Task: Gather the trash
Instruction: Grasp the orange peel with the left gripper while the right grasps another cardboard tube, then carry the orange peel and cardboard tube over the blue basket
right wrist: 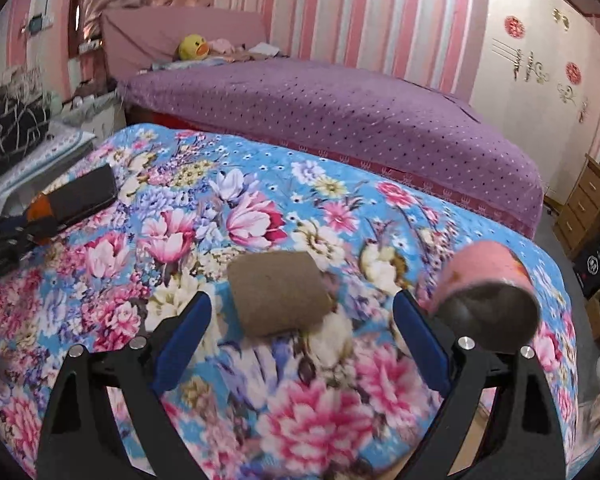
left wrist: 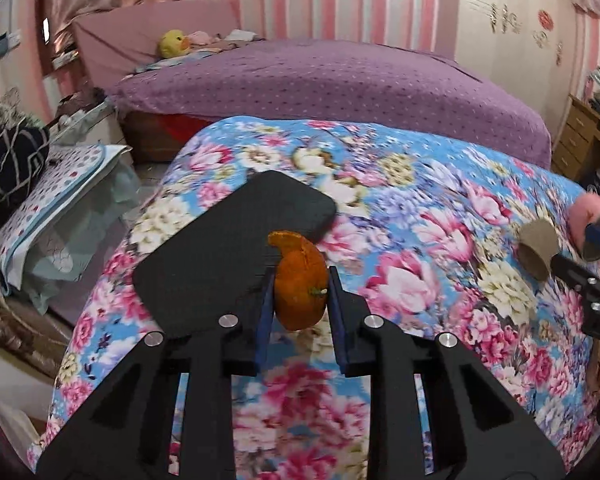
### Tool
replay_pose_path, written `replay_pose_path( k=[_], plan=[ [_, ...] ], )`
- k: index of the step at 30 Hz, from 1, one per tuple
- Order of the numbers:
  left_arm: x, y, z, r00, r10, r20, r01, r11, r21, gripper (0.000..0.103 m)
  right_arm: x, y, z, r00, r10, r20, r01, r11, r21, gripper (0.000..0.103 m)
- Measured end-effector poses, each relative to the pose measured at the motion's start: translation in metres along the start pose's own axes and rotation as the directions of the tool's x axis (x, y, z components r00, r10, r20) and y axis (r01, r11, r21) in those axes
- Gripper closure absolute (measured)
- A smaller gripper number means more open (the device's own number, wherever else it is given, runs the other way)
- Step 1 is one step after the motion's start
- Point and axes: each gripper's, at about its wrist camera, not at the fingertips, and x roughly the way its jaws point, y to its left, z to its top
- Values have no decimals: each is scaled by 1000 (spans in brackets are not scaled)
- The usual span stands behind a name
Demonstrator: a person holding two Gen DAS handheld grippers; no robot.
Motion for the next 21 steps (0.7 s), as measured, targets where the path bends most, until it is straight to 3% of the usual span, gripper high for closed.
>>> replay_pose_path(
  k=[2, 9, 21],
  plan=[
    [-2, 5, 1, 1000, 0, 6, 0, 1000, -22, 79, 8, 2, 3, 999, 26, -30, -26, 1000, 1, 14],
    [-11, 5, 2, 999, 32, 29, -31, 999, -16, 79, 35, 15, 6, 991, 54, -122, -58, 998, -23, 44],
    [-38, -8, -2, 998, 10, 63, -9, 1000, -12, 79, -25, -3, 1, 1000, 18, 8, -18, 999, -29, 48]
  ],
)
